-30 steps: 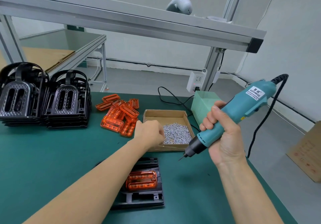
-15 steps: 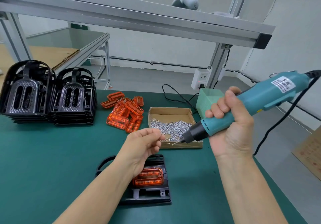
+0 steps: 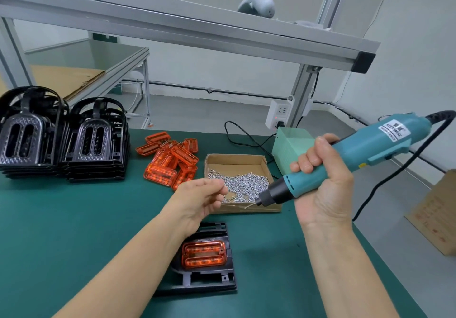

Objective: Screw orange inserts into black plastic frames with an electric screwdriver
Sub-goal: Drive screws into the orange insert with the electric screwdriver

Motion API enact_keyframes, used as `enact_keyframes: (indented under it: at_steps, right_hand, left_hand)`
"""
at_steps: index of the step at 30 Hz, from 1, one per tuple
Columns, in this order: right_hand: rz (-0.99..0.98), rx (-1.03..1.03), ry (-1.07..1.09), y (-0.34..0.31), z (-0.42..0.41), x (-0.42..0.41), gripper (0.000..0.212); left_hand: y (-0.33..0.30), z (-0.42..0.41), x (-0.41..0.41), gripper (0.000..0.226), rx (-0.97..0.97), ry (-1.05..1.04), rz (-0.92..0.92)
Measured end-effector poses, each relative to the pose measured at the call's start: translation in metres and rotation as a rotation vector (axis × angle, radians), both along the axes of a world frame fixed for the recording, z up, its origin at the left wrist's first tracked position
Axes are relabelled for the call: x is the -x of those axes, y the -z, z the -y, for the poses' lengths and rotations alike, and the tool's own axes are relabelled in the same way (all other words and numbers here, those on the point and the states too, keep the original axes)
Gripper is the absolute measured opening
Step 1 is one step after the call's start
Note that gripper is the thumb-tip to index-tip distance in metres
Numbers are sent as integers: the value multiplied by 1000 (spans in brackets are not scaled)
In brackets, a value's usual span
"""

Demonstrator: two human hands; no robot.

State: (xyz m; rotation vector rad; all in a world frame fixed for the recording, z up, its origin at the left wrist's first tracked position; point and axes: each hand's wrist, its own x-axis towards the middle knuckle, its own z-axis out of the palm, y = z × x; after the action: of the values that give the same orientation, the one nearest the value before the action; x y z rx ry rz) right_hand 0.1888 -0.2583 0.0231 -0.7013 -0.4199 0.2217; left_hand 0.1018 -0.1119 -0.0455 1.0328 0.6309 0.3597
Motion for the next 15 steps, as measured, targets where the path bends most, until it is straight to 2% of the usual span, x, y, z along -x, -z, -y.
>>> enact_keyframes:
  at_steps: [2, 5, 15]
  right_hand:
    - [0, -33, -9, -2, -2, 2, 16]
    - [4, -75, -29, -5, -6, 9, 21]
    - [-8, -166, -102, -16, -10, 25, 14]
  left_hand:
    - [1, 7, 13, 9, 198, 23, 116]
    - [2, 15, 29, 27, 323, 20, 207]
    - [-9, 34, 55, 13, 195, 70, 339]
